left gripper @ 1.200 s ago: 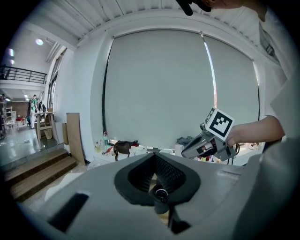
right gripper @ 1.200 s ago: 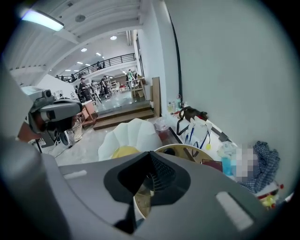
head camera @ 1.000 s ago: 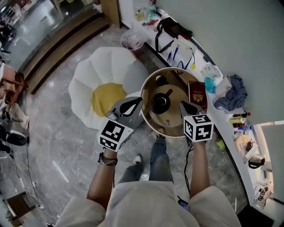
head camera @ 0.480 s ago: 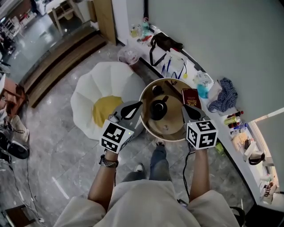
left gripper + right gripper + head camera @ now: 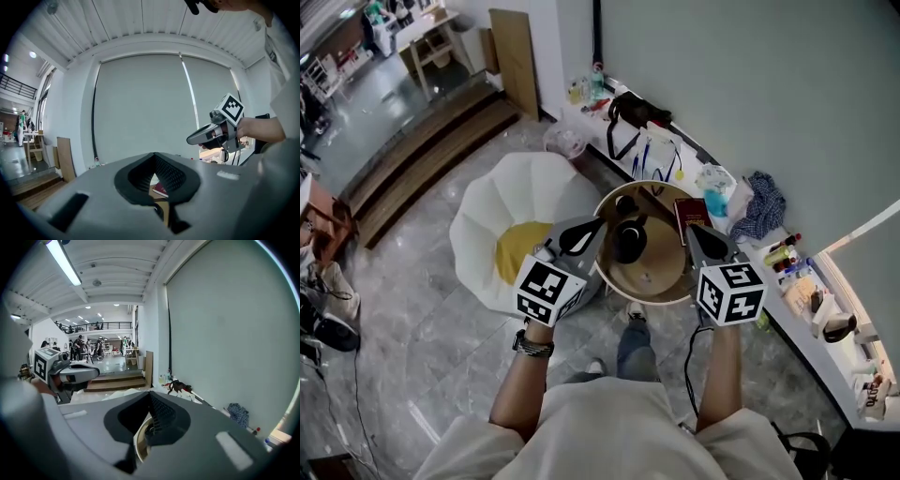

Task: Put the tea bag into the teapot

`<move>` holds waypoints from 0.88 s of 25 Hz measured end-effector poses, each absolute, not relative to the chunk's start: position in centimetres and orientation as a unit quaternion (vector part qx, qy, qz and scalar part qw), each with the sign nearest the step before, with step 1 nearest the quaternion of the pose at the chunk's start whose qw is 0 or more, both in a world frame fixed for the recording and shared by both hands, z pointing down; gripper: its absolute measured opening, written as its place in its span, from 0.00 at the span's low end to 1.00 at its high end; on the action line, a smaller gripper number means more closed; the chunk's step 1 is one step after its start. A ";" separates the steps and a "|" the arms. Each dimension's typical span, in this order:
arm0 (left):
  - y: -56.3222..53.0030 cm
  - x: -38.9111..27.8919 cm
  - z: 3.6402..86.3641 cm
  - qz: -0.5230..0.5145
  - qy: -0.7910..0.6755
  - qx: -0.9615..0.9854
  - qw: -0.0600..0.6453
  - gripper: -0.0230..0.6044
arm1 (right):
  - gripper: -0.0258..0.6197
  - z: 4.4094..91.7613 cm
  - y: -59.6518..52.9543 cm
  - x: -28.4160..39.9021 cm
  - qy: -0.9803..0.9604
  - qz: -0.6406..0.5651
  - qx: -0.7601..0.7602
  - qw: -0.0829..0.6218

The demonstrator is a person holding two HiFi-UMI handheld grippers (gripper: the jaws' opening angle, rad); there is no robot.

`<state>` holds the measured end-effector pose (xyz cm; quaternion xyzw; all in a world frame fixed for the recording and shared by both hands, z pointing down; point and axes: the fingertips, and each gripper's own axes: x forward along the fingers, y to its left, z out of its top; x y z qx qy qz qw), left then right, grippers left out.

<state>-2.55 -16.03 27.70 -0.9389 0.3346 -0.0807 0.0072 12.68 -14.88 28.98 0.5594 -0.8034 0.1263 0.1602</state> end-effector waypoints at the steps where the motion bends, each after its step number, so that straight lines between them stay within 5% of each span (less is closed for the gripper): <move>1: -15.6 -2.4 27.2 -0.078 0.332 -0.940 0.011 0.04 | 0.05 28.4 -14.3 12.7 -0.803 0.122 0.562 0.157; 22: -8.2 -1.8 21.3 -0.055 0.292 -0.952 0.073 0.04 | 0.05 20.2 -5.3 12.0 -0.802 0.046 0.587 0.104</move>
